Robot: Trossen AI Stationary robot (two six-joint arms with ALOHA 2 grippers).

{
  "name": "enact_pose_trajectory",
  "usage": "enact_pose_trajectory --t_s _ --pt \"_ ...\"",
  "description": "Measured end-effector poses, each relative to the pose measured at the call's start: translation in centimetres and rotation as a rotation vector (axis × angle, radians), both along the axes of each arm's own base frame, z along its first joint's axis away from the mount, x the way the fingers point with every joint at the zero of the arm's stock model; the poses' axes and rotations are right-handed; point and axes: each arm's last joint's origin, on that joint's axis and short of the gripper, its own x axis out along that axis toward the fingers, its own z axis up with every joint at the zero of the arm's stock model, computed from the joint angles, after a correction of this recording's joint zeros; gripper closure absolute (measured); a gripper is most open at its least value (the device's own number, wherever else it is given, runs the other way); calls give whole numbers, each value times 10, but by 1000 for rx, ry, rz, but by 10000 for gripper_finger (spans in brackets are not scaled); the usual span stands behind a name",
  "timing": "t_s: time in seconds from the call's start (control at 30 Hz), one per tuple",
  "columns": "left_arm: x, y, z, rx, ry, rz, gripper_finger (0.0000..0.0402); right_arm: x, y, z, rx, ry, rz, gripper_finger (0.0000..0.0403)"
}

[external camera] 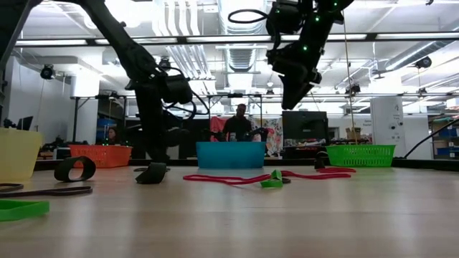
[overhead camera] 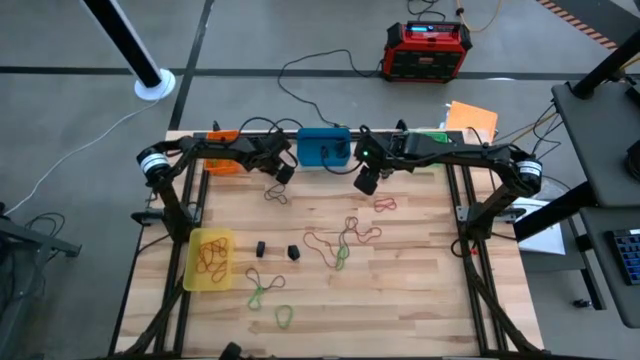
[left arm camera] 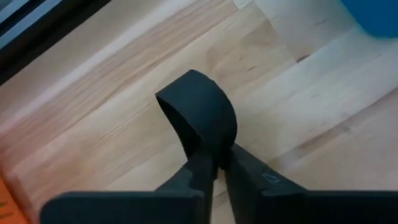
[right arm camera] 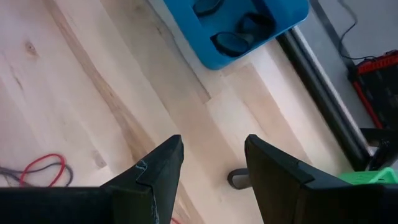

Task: Sort rubber bands into baskets
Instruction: Put the top left black rubber band into the blue bin

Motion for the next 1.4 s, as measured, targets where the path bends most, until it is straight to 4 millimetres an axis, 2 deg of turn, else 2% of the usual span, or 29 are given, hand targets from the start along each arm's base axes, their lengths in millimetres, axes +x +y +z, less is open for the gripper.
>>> enact_pose_trajectory --t_s 0.17,0.37,0.43,0.6,0.67,0.73,0.9,1.03,1.2,1.4 --pt "-3 -7 9 -9 18 -19 396 -2 1 -7 22 12 8 234" --pt "-9 -19 44 7 -44 -96 400 -5 2 -16 31 39 8 234" --pt "-10 -26 60 -23 -131 -205 401 -6 2 -18 34 45 8 234" --pt "-8 -40 96 -117 -458 -633 401 -7 3 -20 31 61 26 234" --pt "-4 -40 106 -57 -549 -709 401 -7 3 -20 29 64 33 234" --pt "2 -35 113 26 -612 -703 401 -7 3 -20 27 65 36 234" --pt "21 -20 109 131 -721 -605 401 -7 3 -20 27 70 40 234" --pt "37 -9 99 115 -711 -575 401 -10 4 -21 43 92 28 234" --pt "52 5 86 125 -617 -500 401 -11 5 -22 53 105 18 234" --pt "62 16 80 132 -521 -443 390 -11 5 -22 57 101 7 234"
